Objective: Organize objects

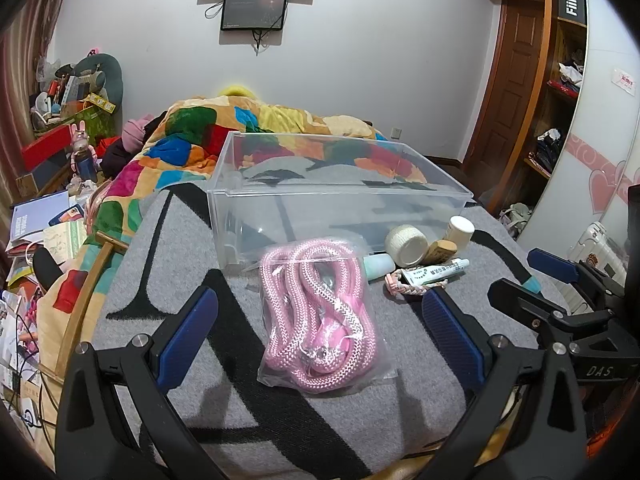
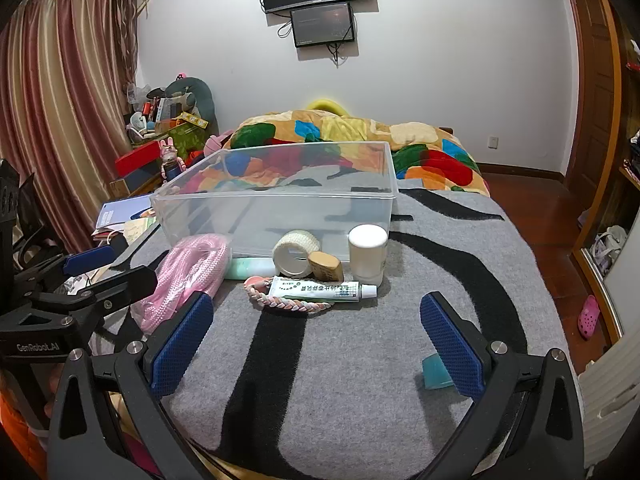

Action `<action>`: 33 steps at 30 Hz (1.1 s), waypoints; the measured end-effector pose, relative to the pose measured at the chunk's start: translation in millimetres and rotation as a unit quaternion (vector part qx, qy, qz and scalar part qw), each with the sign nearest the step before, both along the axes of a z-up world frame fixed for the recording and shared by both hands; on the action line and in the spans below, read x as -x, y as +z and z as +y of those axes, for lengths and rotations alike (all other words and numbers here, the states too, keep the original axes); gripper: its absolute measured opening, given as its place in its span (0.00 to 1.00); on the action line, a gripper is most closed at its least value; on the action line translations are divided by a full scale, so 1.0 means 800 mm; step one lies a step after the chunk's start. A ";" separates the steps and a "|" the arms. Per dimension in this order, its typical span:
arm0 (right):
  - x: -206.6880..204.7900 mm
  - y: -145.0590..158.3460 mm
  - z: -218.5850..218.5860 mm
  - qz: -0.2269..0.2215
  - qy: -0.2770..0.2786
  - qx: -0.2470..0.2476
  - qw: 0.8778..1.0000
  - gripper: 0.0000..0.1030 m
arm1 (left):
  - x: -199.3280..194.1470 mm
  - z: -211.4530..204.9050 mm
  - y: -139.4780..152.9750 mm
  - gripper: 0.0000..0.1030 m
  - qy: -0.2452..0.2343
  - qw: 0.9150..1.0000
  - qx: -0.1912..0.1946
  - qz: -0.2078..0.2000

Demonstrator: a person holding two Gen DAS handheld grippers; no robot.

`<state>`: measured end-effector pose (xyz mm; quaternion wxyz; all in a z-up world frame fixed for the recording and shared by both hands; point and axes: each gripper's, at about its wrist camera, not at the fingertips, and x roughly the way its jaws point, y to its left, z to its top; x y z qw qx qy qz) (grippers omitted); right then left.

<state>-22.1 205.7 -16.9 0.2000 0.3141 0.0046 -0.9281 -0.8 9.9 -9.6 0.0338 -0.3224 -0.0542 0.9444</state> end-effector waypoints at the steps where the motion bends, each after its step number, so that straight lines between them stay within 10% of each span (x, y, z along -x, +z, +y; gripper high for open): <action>1: 0.000 0.000 0.000 0.000 0.000 0.000 1.000 1.00 | 0.000 0.000 0.000 1.00 0.000 1.000 0.001 0.001; 33: -0.003 0.002 0.000 0.003 0.003 -0.001 1.000 1.00 | 0.000 0.004 0.000 1.00 -0.002 1.000 -0.003 -0.002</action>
